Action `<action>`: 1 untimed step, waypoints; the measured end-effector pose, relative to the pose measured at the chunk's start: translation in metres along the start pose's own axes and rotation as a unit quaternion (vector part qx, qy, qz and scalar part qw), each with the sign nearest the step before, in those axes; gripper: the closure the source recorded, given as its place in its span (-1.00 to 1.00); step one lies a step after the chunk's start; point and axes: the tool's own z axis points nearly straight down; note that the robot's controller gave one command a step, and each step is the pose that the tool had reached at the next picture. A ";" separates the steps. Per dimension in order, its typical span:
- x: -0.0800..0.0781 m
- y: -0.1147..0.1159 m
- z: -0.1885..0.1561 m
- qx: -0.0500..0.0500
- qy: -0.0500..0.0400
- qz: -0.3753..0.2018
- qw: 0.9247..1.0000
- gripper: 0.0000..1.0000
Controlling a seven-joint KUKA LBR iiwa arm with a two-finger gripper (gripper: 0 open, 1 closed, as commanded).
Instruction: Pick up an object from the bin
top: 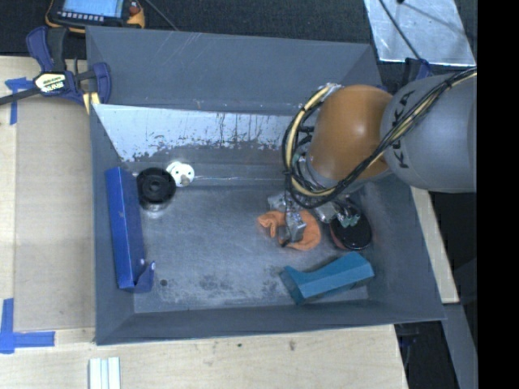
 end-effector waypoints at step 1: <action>0.000 0.000 0.000 0.000 0.000 0.001 1.000 1.00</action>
Offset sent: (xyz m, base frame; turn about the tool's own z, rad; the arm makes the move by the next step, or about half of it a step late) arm 0.0000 0.0000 0.0000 0.0000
